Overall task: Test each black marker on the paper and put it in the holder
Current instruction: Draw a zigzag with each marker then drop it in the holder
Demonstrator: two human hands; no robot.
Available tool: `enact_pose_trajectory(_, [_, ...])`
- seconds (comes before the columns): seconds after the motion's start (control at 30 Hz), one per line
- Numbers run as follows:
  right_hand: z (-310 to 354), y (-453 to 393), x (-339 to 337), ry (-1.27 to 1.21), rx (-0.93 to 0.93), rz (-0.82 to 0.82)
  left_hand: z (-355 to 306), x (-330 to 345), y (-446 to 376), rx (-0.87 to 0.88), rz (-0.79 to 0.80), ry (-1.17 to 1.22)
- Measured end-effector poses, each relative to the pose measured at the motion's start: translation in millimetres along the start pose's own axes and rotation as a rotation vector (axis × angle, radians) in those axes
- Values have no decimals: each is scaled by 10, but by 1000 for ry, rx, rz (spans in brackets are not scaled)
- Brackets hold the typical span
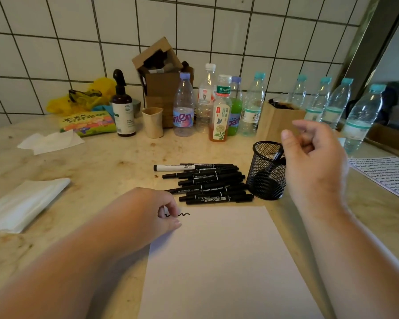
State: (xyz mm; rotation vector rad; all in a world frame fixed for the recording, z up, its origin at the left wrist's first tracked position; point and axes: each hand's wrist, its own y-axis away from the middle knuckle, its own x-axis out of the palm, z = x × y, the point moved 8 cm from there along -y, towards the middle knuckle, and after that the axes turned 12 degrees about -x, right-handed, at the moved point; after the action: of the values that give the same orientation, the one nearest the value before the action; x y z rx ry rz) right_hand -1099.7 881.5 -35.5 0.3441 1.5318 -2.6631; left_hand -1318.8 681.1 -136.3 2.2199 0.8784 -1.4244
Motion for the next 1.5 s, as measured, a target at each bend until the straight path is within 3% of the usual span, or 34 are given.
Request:
enact_pose_trajectory(0.07, [121,24,-19,-33,-90,-41,8,1,1,-6,1,7])
enact_pose_trajectory(0.13, [249,92,78,-103,-185,32,7,8,-5,-5,-1,-3])
enact_pose_trajectory(0.3, [309,503,771,-33,-235,684,0,6,-28,1,-9,-38])
enact_pose_trajectory(0.37, [263,621,909,32,-229,828,2,-6,-34,4,-19,-42])
enact_pose_trajectory(0.47, [189,703,961,125,-189,916,1,-17,-28,12,-32,-54])
enact_pose_trajectory(0.8, [113,764,978,277,-86,1005,-8,-33,-17,-5,-78,-98])
enact_pose_trajectory(1.03, [188,755,986,237,-173,1009,-21,-31,-13,-14,-51,-80])
enact_pose_trajectory(1.13, [200,709,939,38,-105,899,-35,-31,0,-33,-27,-57])
enact_pose_trajectory(1.37, [314,826,1002,-812,424,801,-208,-150,95,26,-33,98])
enact_pose_trajectory(1.5, [432,886,1006,-1083,617,803,-363,-171,159,102,8,215])
